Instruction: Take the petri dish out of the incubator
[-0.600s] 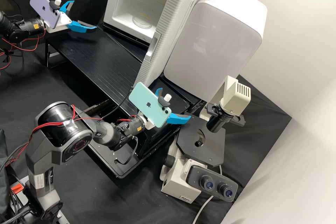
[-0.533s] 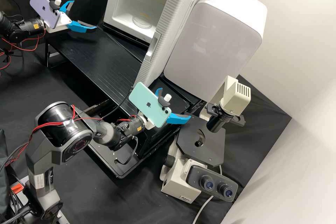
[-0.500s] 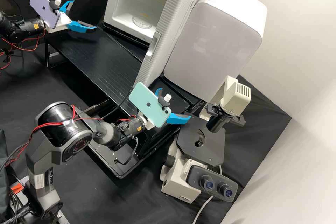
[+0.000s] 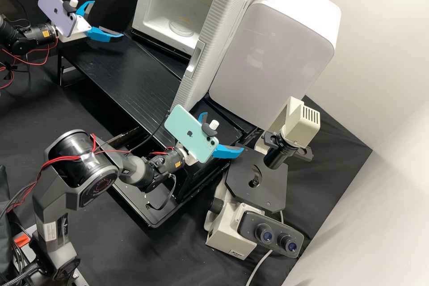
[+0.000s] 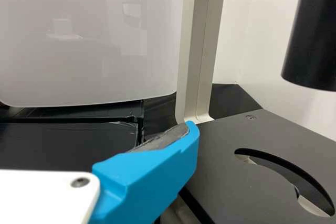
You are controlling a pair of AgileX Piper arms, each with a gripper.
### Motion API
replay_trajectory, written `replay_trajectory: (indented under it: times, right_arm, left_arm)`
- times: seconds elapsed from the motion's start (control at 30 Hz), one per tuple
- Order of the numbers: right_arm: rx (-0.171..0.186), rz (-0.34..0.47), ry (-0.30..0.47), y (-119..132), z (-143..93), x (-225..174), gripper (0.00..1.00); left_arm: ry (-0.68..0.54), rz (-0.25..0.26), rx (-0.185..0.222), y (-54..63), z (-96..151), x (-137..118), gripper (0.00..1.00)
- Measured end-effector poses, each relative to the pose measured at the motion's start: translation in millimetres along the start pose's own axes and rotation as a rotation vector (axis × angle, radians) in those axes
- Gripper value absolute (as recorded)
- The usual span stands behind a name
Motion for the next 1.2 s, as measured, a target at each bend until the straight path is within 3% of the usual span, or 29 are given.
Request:
replay_trajectory:
  times: [0.3,0.57,0.87,1.2]
  right_arm:
    - [0.000,0.000,0.000,0.0,0.0,0.0,1.00]
    - [0.000,0.000,0.000,0.0,0.0,0.0,1.00]
    - [0.000,0.000,0.000,0.0,0.0,0.0,1.00]
    - [0.000,0.000,0.000,0.0,0.0,0.0,1.00]
  left_arm:
    - [-0.218,0.006,-0.032,4.0,47.7,-17.9,1.00]
    - [-0.435,0.001,0.000,0.5,93.8,-31.3,1.00]
    - [-0.494,0.006,-0.006,0.1,114.2,-24.2,1.00]
    - [-0.460,-0.050,-0.001,-9.4,122.1,10.2,1.00]
